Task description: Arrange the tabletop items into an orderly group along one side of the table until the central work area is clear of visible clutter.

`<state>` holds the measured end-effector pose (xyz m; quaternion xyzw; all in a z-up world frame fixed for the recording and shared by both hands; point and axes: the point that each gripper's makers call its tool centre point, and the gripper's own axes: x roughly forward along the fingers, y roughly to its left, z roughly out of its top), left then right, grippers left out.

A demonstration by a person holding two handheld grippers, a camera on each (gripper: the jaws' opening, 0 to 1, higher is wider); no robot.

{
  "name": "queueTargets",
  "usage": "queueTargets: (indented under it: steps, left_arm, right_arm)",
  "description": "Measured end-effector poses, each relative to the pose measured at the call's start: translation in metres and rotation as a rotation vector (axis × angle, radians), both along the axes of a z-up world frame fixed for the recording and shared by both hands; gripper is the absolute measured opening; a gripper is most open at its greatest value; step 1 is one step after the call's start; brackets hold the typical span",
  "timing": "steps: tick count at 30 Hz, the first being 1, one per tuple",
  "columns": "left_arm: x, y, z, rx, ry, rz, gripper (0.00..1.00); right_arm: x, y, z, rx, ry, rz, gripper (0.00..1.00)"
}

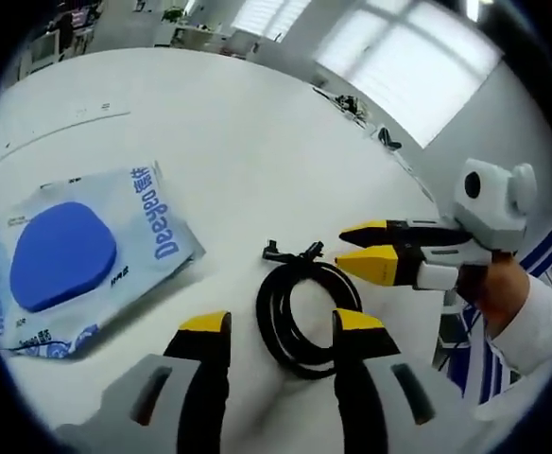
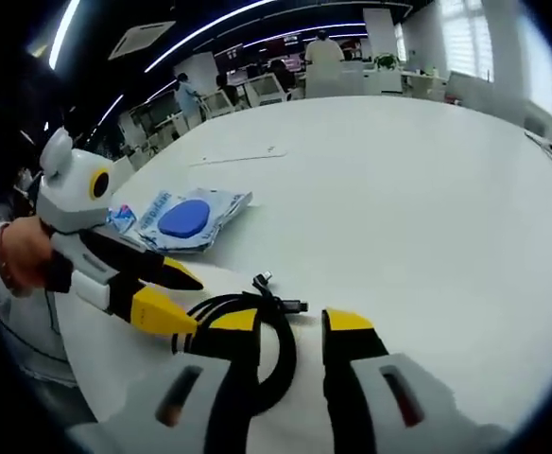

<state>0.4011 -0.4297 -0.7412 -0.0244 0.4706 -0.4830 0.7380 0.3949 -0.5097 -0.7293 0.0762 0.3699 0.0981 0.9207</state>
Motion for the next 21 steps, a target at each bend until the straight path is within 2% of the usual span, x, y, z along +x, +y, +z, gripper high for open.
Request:
queueTargets:
  steps: [16, 21]
  left_arm:
    - [0.003, 0.026, 0.013, 0.006, -0.051, -0.015, 0.51]
    - [0.004, 0.034, 0.017, 0.006, -0.051, -0.012, 0.54]
  right_arm:
    - [0.006, 0.014, 0.018, -0.011, -0.034, -0.006, 0.32]
    - [0.009, 0.021, 0.022, -0.006, -0.045, -0.004, 0.33]
